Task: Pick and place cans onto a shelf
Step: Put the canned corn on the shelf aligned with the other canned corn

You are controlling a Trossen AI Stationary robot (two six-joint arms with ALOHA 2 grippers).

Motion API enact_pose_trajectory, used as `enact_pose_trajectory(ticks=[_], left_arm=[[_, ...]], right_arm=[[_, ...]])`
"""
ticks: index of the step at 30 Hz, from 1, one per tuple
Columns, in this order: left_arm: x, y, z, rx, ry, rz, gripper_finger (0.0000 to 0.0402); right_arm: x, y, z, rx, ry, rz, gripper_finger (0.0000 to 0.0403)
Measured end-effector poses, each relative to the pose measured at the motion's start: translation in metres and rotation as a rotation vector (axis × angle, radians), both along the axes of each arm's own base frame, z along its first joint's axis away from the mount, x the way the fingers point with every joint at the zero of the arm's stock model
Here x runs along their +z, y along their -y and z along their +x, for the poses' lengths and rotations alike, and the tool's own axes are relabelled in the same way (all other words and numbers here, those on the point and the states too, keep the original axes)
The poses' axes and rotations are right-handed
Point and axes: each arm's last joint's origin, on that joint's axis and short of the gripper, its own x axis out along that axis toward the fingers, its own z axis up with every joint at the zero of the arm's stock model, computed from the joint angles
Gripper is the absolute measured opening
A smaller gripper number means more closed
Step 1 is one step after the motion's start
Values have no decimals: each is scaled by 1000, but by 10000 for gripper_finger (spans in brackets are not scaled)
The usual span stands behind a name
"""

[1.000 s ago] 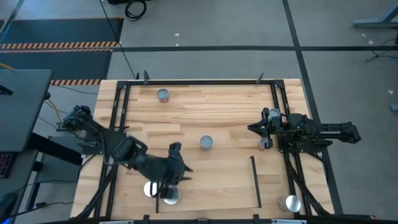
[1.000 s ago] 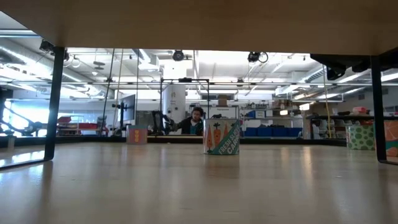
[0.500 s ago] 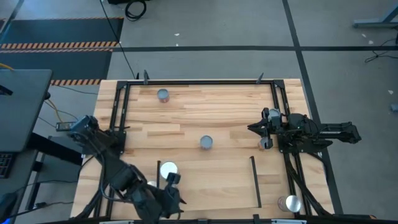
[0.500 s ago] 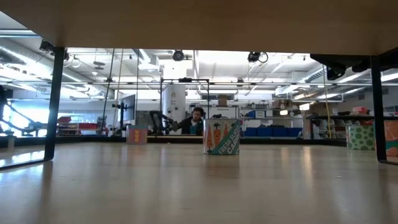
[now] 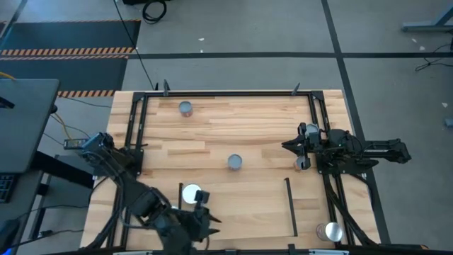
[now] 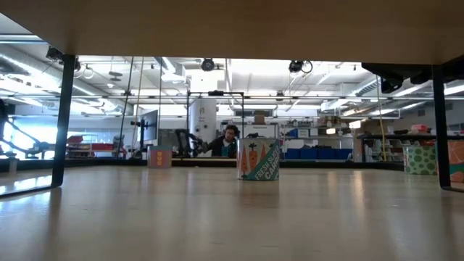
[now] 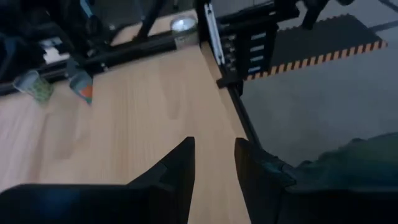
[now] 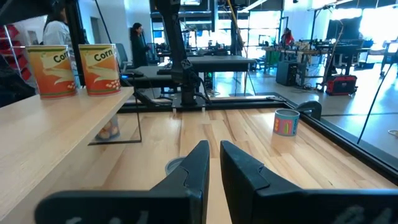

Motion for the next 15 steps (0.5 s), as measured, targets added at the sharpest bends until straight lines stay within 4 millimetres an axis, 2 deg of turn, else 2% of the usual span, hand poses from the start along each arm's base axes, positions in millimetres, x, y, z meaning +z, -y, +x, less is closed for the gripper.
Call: enact_pose_trajectory(ticks=[4, 9, 15], left_arm=[[-10, -6, 10, 49, -82, -112, 121], [-16, -7, 6, 51, -167, -131, 121], [-17, -1, -1, 41, -190, -127, 121]], right_arm=[[1, 0, 0, 0, 6, 0, 47], [1, 0, 0, -1, 14, -1, 47], [1, 0, 0, 0, 14, -1, 47]])
